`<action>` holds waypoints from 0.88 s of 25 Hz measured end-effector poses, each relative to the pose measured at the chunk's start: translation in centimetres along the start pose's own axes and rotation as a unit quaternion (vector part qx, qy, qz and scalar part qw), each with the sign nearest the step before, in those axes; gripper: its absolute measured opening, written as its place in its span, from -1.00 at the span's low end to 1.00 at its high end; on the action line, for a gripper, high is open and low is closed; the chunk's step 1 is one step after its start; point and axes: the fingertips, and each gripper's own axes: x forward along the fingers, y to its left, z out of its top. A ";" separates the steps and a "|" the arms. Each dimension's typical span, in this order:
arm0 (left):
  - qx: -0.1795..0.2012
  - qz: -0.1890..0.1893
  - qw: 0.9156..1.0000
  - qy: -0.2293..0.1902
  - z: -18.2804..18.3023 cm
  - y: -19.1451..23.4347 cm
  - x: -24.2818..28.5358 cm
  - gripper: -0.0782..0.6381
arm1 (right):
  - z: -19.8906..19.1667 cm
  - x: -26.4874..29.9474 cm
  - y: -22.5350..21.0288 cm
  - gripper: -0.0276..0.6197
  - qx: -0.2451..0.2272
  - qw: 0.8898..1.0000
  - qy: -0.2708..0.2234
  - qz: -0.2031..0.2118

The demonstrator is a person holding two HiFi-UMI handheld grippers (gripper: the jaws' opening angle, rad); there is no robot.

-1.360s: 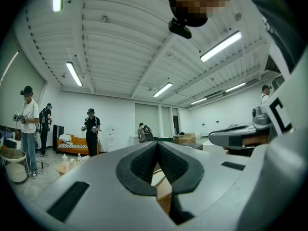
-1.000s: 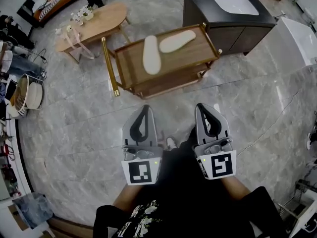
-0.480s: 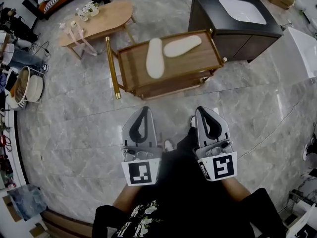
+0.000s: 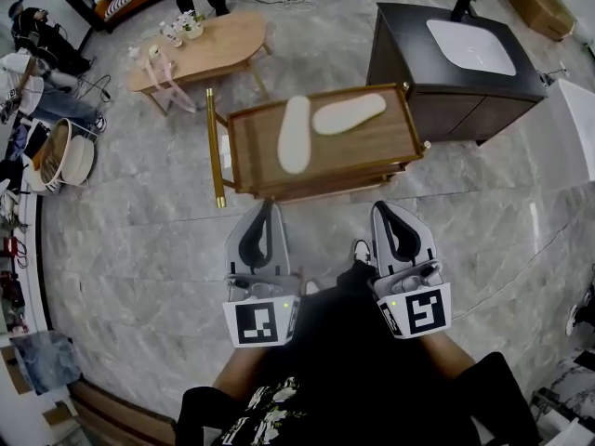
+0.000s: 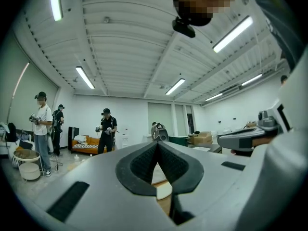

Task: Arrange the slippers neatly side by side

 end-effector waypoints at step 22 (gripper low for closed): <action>0.020 0.087 0.995 0.033 -1.1 -5.4 9.0 -0.78 | -2.1 4.4 -13.3 -0.93 -0.002 0.996 0.019 0.083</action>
